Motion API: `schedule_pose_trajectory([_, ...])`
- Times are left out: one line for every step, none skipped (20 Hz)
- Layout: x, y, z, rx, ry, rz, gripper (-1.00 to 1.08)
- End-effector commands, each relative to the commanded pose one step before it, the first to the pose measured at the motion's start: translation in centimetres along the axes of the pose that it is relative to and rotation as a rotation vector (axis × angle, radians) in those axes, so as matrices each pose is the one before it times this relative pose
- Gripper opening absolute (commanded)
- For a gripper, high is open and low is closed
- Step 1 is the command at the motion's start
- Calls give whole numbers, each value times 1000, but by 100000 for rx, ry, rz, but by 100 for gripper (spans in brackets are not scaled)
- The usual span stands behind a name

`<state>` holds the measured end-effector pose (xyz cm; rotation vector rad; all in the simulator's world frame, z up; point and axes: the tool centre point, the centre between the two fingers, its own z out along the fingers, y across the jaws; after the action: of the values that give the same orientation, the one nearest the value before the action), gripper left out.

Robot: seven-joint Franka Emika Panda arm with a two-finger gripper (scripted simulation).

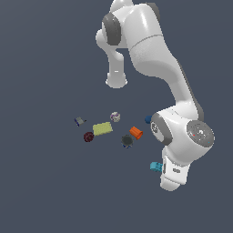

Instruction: Pick up a designated object from a clutter of objects.

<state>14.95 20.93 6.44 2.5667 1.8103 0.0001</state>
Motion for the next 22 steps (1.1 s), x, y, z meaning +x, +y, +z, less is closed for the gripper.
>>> schedule_pose_trajectory([-1, -86, 1137, 106, -60, -158, 100])
schedule_pose_trajectory([-37, 11, 611, 0, 0, 0, 100])
schedule_pose_trajectory([26, -40, 621, -22, 19, -116, 100])
schedule_pose_trajectory([4, -19, 546, -12, 11, -67, 100])
schedule_pose_trajectory([-27, 10, 466, 0, 0, 0, 100])
schedule_pose_trajectory([21, -16, 361, -12, 14, -67, 100])
schedule_pose_trajectory([-7, 16, 282, 0, 0, 0, 100])
schedule_pose_trajectory([42, -7, 173, -13, 24, -64, 100])
schedule_pose_trajectory([17, 26, 99, 0, 0, 0, 100])
schedule_pose_trajectory([29, 30, 7, 0, 0, 0, 100])
schedule_pose_trajectory([-7, 55, -59, 12, 22, 64, 100])
schedule_pose_trajectory([11, 9, -29, 0, 0, 0, 100])
schedule_pose_trajectory([0, 0, 0, 0, 0, 0, -100])
schedule_pose_trajectory([0, 0, 0, 0, 0, 0, -100])
schedule_pose_trajectory([0, 0, 0, 0, 0, 0, -100])
schedule_pose_trajectory([0, 0, 0, 0, 0, 0, -100])
schedule_pose_trajectory([0, 0, 0, 0, 0, 0, -100])
schedule_pose_trajectory([0, 0, 0, 0, 0, 0, -100])
schedule_pose_trajectory([0, 0, 0, 0, 0, 0, -100])
schedule_pose_trajectory([0, 0, 0, 0, 0, 0, -100])
schedule_pose_trajectory([0, 0, 0, 0, 0, 0, -100])
schedule_pose_trajectory([0, 0, 0, 0, 0, 0, -100])
